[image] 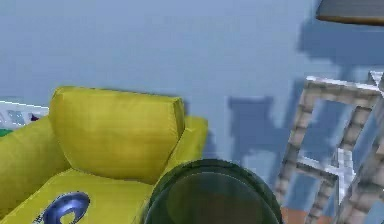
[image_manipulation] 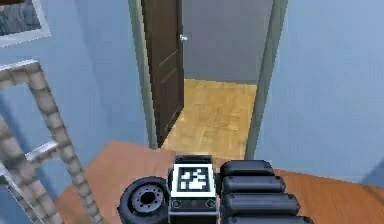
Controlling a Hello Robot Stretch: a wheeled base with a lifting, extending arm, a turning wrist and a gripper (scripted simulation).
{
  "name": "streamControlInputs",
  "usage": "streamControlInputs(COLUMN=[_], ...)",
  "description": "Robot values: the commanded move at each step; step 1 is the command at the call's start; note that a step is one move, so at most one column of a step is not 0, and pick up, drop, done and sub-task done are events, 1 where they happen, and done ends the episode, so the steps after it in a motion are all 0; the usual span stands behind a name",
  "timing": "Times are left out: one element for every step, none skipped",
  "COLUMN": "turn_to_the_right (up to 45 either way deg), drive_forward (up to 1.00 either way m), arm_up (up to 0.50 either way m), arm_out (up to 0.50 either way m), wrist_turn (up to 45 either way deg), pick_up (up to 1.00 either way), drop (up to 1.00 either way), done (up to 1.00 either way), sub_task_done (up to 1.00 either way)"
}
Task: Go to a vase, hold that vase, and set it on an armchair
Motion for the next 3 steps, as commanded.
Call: streamControlInputs(turn_to_the_right=[27.0, 0.0, -45.0], drive_forward=[0.0, 0.05, 0.0], arm_up=[0.0, 0.0, 0.0], arm_out=[0.0, 0.0, 0.0], wrist_turn=[0.0, 0.0, 0.0], pick_up=[0.0, 0.0, 0.0], drop=[0.0, 0.0, 0.0], done=[0.0, 0.0, 0.0], sub_task_done=[0.0, 0.0, 0.0])
